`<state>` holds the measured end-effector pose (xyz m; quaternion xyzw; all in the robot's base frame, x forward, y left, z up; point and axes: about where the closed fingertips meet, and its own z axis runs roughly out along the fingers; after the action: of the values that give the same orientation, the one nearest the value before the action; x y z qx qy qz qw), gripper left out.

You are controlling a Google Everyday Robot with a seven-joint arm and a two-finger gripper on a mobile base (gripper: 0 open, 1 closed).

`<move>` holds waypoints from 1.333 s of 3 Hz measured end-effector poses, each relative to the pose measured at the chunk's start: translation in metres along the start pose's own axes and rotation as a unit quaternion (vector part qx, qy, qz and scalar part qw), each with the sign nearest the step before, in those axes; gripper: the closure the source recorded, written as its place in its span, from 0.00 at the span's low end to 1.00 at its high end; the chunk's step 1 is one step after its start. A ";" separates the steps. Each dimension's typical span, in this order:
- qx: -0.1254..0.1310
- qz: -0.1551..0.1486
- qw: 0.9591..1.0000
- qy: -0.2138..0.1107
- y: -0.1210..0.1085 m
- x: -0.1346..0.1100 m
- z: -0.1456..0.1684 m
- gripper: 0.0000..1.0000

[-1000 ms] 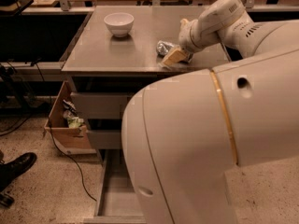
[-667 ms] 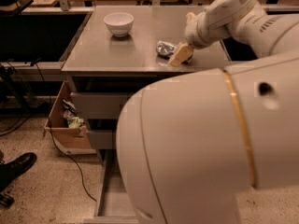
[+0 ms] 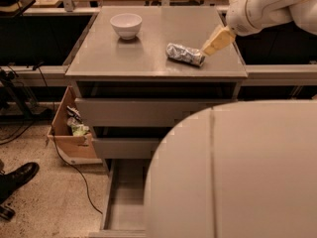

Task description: Pick redbull can from bottom drawer and place on counter

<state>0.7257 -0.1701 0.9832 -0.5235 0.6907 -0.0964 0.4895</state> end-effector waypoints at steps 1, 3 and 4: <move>0.007 -0.012 1.000 0.000 -0.004 0.002 -0.009 0.00; -0.023 0.032 0.998 -0.050 0.015 0.006 0.015 0.00; -0.008 0.096 0.992 -0.080 -0.005 0.054 0.027 0.00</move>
Offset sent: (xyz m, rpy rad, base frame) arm -0.0001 -0.0102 -0.0112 0.1822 0.0274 -0.0051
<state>0.7512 -0.2061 0.9425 -0.4648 0.6972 -0.0014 0.5458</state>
